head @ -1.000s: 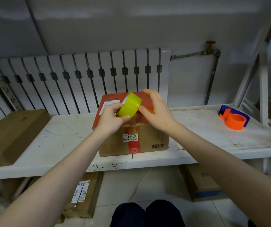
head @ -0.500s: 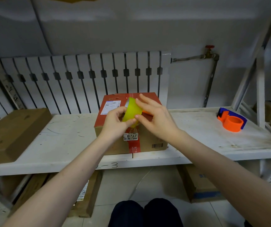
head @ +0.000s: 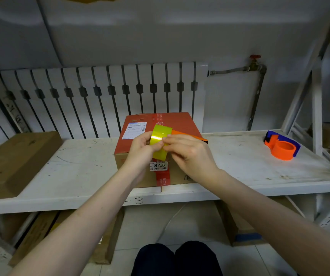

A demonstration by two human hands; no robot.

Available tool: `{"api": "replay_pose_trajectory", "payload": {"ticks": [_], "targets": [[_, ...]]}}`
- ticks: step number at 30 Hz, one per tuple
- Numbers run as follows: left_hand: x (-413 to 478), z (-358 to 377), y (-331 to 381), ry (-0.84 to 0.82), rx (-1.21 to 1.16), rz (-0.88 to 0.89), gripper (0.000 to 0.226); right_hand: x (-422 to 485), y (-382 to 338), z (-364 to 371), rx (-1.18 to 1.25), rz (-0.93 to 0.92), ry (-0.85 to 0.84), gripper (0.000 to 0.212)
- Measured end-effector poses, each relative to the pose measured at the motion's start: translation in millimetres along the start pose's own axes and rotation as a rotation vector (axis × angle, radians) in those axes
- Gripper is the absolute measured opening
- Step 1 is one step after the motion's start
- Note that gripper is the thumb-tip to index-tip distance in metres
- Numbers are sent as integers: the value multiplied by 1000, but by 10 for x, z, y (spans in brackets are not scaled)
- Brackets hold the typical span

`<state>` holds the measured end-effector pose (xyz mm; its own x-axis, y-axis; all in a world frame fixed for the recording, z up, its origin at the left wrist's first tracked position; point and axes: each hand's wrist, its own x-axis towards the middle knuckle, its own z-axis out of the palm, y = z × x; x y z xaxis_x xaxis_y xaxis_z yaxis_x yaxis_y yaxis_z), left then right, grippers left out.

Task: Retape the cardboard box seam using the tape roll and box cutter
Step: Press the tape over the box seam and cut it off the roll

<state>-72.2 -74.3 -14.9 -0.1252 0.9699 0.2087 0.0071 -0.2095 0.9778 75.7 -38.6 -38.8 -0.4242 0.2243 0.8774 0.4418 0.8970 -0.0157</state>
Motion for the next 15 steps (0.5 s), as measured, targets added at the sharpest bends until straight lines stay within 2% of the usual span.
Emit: {"api": "replay_pose_trajectory", "payload": {"ticks": [2,3,6,8,9,10,15], "targets": [[7,12,-10,-3,0,-9,24,-15,-15,-17,56,80,28,19],[6,22,-14,-9,-3,-9,24,-2,-39,-38,95,187,39,19],[-4,52,-2,-20,-6,9,24,77,-81,-60,259,724,53,13],[-21,78,22,-25,53,35,22,189,-60,-73,548,1066,-38,29],[-27,92,29,-29,88,49,21,228,-41,-77,688,1162,-72,35],[-34,105,35,-35,112,61,19,257,-28,-86,767,1191,-82,35],[-39,162,79,47,59,9,25,288,-53,-111,840,1056,-96,22]]}}
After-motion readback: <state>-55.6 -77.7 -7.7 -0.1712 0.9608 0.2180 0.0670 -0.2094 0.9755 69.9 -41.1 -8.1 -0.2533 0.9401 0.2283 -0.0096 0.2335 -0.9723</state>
